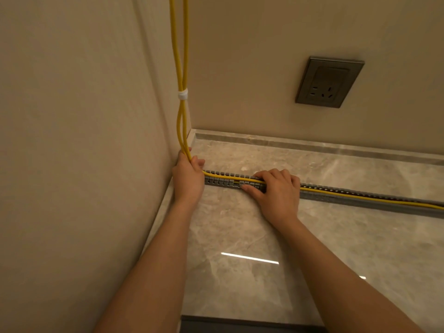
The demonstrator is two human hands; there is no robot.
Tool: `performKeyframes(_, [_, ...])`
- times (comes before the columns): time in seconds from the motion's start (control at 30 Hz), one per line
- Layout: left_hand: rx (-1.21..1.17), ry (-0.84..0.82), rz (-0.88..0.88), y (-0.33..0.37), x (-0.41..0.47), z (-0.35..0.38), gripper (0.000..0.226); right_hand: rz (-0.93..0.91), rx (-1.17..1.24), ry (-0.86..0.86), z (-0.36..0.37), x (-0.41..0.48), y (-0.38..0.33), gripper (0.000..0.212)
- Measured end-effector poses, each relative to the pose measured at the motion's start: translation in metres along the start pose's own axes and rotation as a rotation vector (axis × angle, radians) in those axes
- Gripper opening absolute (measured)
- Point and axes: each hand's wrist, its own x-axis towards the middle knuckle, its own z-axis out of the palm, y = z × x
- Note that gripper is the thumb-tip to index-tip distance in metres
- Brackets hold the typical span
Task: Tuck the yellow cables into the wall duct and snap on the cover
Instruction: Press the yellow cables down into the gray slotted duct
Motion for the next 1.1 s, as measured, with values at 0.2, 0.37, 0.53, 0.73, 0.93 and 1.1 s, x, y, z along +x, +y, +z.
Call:
performKeyframes(0.2, [0.05,-0.041,0.055,-0.0058,-0.001,-0.0029,0.023,0.033,0.084,0.036,-0.0023,0.0004,0.0019,0.04])
performKeyframes(0.37, [0.085,-0.098,0.008,-0.0078,-0.0005,-0.0034,0.02,0.07,0.101,0.07,-0.0027,-0.0005,0.005,0.038])
performKeyframes(0.53, [0.093,-0.104,-0.04,-0.0071,-0.0046,-0.0006,0.019,-0.028,0.026,0.068,-0.0003,-0.0021,0.0025,0.043])
performKeyframes(0.73, [0.151,-0.078,-0.006,-0.0049,-0.0091,0.0016,0.018,-0.122,0.022,-0.04,0.0006,-0.0017,-0.0001,0.042])
performKeyframes(0.93, [0.165,-0.114,0.021,-0.0065,-0.0053,-0.0022,0.012,-0.097,0.047,-0.03,-0.0018,-0.0021,-0.0008,0.04])
performKeyframes(1.1, [0.192,-0.077,0.021,-0.0075,-0.0046,-0.002,0.012,-0.093,0.024,-0.038,-0.0025,-0.0022,-0.002,0.039])
